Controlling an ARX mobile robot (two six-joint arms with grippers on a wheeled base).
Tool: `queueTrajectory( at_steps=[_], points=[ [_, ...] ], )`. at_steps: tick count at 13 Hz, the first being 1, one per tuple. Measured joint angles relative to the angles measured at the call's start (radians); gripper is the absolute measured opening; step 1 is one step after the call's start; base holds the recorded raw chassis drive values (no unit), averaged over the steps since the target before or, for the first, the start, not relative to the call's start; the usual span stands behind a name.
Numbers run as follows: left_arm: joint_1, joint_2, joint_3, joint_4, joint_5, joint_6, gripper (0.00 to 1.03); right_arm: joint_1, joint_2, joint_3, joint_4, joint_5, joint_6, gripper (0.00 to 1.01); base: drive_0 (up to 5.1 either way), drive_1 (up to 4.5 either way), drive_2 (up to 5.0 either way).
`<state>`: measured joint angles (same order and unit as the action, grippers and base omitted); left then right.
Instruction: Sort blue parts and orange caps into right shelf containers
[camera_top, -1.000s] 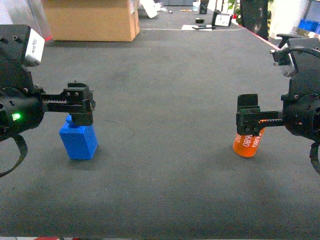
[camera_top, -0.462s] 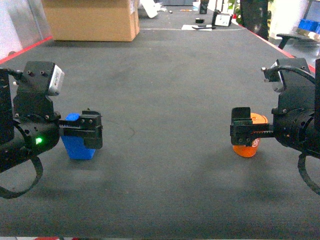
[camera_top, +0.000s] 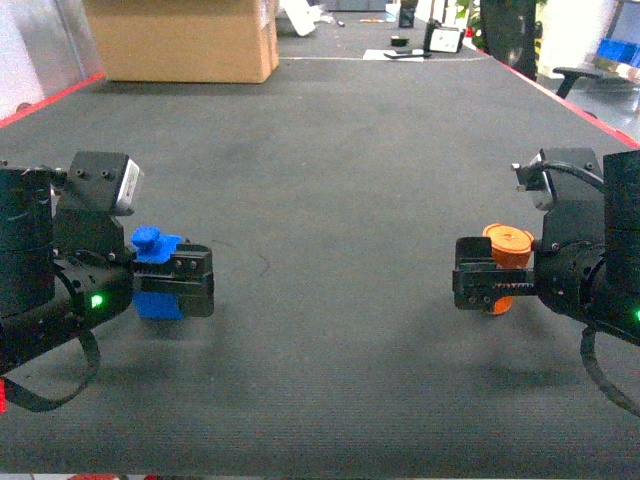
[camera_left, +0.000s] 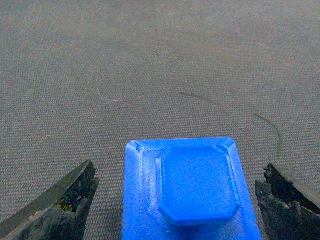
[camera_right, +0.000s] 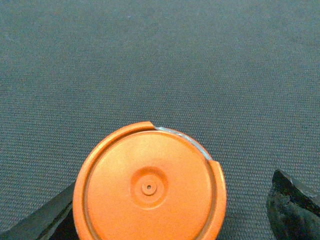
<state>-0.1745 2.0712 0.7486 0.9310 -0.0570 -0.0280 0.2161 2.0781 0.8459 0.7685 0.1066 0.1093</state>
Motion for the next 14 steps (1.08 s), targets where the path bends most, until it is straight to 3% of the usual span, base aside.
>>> queueTrajectory(
  at_steps=[4, 6, 7, 8, 10, 14],
  points=[
    [-0.006, 0.006, 0.009, -0.042, -0.011, 0.001, 0.94, 0.006, 0.015, 0.021, 0.003, 0.012, 0.013, 0.95, 0.0, 0.00, 0.0],
    [-0.006, 0.006, 0.011, -0.061, -0.010, -0.003, 0.71, 0.007, 0.016, 0.023, 0.000, 0.019, 0.011, 0.71, 0.0, 0.00, 0.0],
    [-0.005, 0.006, 0.011, -0.061, -0.010, -0.003, 0.54, 0.008, 0.017, 0.024, 0.002, 0.018, 0.010, 0.55, 0.0, 0.00, 0.0],
    [-0.003, 0.006, 0.007, -0.043, -0.012, -0.007, 0.45, 0.008, 0.017, 0.024, 0.004, 0.017, 0.006, 0.46, 0.0, 0.00, 0.0],
    [0.000, -0.032, -0.033, 0.004, -0.024, -0.017, 0.44, 0.013, 0.010, 0.006, 0.048, 0.018, 0.002, 0.46, 0.0, 0.00, 0.0],
    [-0.014, -0.344, -0.217, 0.113, -0.070, -0.028, 0.44, 0.034, -0.257, -0.198, 0.236, 0.052, -0.008, 0.46, 0.0, 0.00, 0.0]
  ],
)
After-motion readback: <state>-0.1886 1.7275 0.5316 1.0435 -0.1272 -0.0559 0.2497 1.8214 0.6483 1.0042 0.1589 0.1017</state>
